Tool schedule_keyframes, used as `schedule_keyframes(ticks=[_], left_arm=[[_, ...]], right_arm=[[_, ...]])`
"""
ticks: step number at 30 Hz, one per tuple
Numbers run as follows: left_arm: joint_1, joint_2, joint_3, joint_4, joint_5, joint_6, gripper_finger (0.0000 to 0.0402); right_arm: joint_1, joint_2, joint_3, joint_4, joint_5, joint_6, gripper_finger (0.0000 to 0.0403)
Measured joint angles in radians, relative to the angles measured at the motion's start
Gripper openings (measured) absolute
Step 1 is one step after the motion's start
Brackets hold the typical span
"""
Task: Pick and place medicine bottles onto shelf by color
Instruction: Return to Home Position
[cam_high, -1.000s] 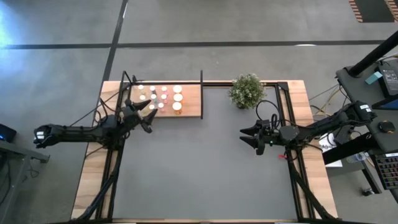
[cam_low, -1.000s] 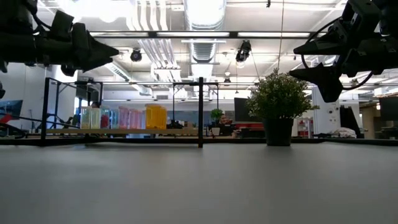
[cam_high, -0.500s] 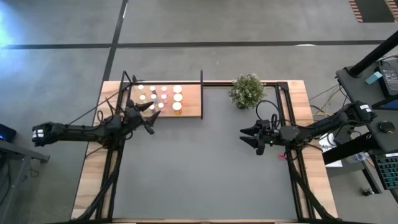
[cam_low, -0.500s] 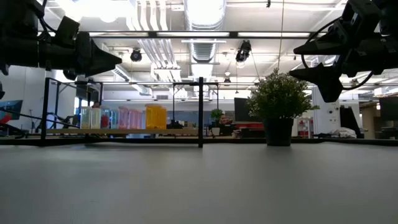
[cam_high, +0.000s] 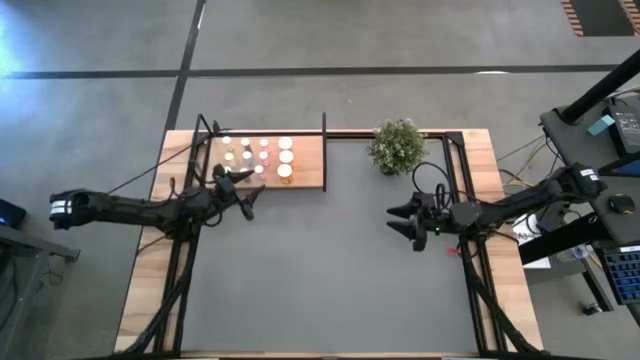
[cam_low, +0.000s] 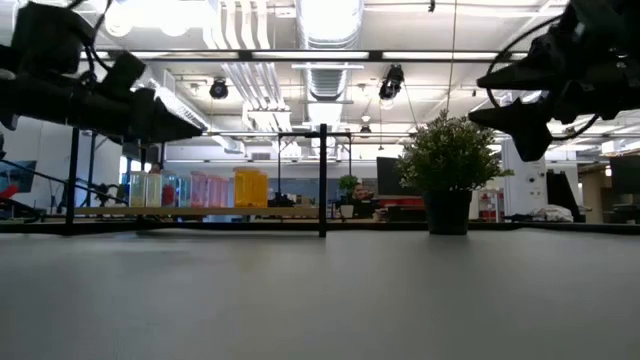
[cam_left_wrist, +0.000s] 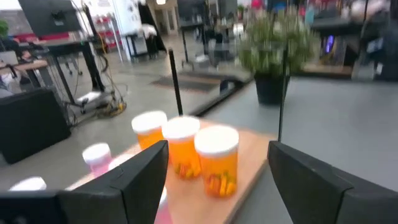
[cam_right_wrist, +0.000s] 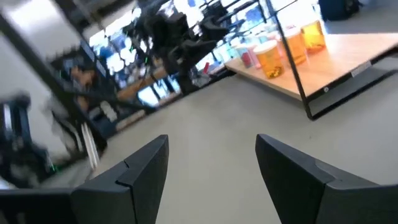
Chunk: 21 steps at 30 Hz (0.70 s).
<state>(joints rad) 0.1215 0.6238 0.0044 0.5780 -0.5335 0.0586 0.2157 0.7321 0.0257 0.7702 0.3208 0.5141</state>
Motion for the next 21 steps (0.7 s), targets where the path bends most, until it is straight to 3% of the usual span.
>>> schedule_keyframes(ticks=[3,8,21], left_arm=[[0.0,0.034,0.0,0.004,0.0,0.0,0.0259],[0.0,0.099,0.0,0.001,0.0,0.0,0.0259],[0.0,0.293,0.0,0.0,0.0,0.0,0.0259]], right_arm=[[0.0,-0.047,0.0,-0.084,-0.015,-0.066,0.0231],[0.0,-0.097,0.0,-0.164,-0.014,0.0,0.0231],[0.0,-0.197,0.0,-0.169,-0.014,0.007,0.0231]])
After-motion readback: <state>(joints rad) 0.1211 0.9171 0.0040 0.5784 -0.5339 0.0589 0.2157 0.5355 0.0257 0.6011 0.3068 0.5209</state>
